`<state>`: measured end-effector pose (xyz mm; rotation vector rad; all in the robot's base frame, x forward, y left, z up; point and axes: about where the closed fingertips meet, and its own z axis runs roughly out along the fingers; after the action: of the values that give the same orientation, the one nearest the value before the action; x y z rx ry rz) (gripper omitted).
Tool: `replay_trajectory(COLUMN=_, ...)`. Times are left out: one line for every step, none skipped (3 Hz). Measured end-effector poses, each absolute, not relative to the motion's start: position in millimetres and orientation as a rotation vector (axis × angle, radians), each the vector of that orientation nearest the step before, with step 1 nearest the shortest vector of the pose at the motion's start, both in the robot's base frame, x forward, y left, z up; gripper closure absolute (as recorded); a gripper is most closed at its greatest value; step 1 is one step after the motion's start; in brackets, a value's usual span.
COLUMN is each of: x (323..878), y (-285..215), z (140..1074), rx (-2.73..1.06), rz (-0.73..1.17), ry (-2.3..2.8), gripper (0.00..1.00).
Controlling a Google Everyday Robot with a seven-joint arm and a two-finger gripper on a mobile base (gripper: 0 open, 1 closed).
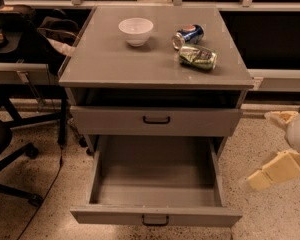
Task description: Close middle drawer
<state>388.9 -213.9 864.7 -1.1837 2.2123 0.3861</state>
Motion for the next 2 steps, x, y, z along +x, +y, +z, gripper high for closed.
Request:
replay_trajectory(x=389, y=-214, z=865, rx=-1.184, rz=0.386, ry=2.212, gripper=0.00)
replay_trajectory(x=387, y=-211, z=843, rx=-1.144, rz=0.397, ry=2.226, gripper=0.00)
